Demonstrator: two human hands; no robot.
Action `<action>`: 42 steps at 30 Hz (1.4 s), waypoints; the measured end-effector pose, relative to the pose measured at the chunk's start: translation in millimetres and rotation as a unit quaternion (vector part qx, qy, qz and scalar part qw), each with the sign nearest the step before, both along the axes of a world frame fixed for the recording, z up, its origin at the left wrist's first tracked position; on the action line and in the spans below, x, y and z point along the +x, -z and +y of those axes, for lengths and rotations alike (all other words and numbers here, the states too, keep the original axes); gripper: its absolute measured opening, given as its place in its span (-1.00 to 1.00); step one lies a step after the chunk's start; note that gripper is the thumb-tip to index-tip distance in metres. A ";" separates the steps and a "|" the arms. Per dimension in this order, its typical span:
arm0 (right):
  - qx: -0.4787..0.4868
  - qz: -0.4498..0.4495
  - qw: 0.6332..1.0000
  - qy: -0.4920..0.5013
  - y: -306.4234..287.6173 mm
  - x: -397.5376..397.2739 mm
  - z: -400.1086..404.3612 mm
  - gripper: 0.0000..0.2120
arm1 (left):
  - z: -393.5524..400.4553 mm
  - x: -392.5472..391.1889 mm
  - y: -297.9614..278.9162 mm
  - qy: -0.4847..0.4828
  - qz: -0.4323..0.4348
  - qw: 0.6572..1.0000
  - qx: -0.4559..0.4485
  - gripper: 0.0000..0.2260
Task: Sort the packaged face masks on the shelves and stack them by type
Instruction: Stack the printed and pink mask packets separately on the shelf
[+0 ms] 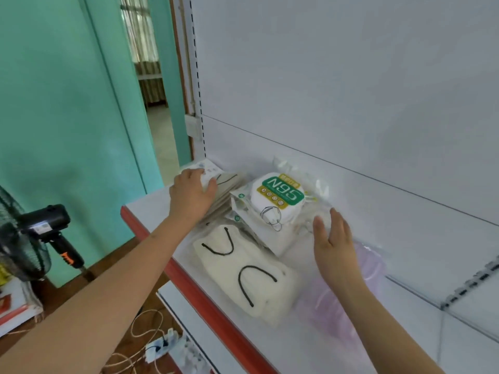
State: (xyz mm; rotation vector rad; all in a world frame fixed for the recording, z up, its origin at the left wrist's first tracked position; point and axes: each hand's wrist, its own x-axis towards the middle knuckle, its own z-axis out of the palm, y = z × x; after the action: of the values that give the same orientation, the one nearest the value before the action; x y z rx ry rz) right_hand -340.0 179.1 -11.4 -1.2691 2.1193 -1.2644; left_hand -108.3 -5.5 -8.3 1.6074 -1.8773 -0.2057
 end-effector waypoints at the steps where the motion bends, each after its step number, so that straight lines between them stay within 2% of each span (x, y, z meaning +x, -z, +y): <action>1: 0.000 0.023 1.000 0.015 -4.7 -13.3 5.2 -0.45 | 22.0 -17.3 -5.5 0.029 0.030 0.996 -0.076 -0.64; 3: 0.002 0.066 0.996 0.053 -14.4 -40.4 23.0 -0.51 | 74.7 -60.6 -16.3 0.125 0.110 0.971 -0.172 -0.72; 4: 0.000 0.078 0.994 0.071 -18.0 -53.5 35.8 -0.54 | 104.7 -85.4 -19.2 0.185 0.146 0.956 -0.178 -0.75; 7: -0.023 0.085 0.989 0.115 -26.4 -94.8 93.4 -0.64 | 201.5 -162.5 -15.6 0.358 0.185 0.909 -0.106 -0.72; 10: -0.015 0.062 0.988 0.144 -38.4 -145.0 176.9 -0.67 | 288.9 -225.8 -0.4 0.490 0.106 0.865 0.022 -0.71; 12: 0.036 0.064 0.978 0.198 -41.4 -183.3 244.7 -0.63 | 340.7 -257.8 11.2 0.553 0.025 0.831 0.055 -0.68; 14: 0.118 0.088 0.950 0.277 -36.2 -217.2 319.2 -0.62 | 389.3 -282.5 19.3 0.607 -0.041 0.789 0.087 -0.65; 16: 0.239 0.117 0.906 0.329 -23.4 -235.5 387.3 -0.52 | 431.4 -303.7 26.6 0.636 -0.081 0.754 0.143 -0.63; 18: 0.352 0.124 0.863 0.339 -4.8 -237.6 433.8 -0.36 | 463.7 -321.4 30.2 0.628 -0.087 0.743 0.217 -0.58; 20: 0.393 0.105 0.851 0.334 11.6 -232.2 456.1 -0.31 | 486.0 -337.2 27.9 0.595 -0.060 0.754 0.271 -0.52; 22: 0.356 0.069 0.871 0.332 25.6 -228.8 461.1 -0.35 | 499.1 -350.5 25.6 0.559 -0.025 0.765 0.318 -0.49; 25: 0.269 -0.017 0.907 0.324 32.0 -232.5 464.3 -0.49 | 510.3 -360.6 25.2 0.505 0.042 0.775 0.378 -0.55; 27: 0.175 -0.094 0.933 0.299 30.2 -237.1 473.3 -0.63 | 516.4 -362.4 26.2 0.465 0.088 0.788 0.394 -0.59; 29: 0.065 -0.163 0.943 0.284 26.4 -239.7 484.9 -0.74 | 523.1 -363.8 29.1 0.433 0.116 0.807 0.386 -0.56; 32: -0.075 -0.285 0.916 0.272 26.4 -245.2 502.9 -0.80 | 536.2 -366.1 32.8 0.401 0.124 0.830 0.368 -0.42; 36: -0.187 -0.410 0.854 0.261 32.5 -252.0 517.7 -0.75 | 552.8 -372.8 28.9 0.374 0.128 0.827 0.401 -0.31; 38: -0.221 -0.461 0.822 0.251 35.2 -251.3 520.0 -0.74 | 555.3 -377.5 29.1 0.356 0.170 0.797 0.458 -0.47; 40: -0.231 -0.492 0.806 0.234 36.1 -249.4 522.3 -0.73 | 557.9 -378.7 29.1 0.352 0.229 0.740 0.525 -0.74; 41: -0.236 -0.498 0.801 0.233 36.5 -249.8 524.7 -0.73 | 558.8 -377.8 27.9 0.349 0.247 0.728 0.536 -0.81; 42: -0.244 -0.500 0.796 0.238 35.8 -251.2 528.3 -0.73 | 558.8 -376.8 26.6 0.341 0.258 0.733 0.528 -0.85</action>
State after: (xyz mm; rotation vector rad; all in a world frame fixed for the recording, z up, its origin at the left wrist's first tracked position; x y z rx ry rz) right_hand -591.3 707.3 -47.2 0.0010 1.3361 -2.1410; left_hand -485.0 553.3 -34.9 1.0714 -1.8294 -2.1183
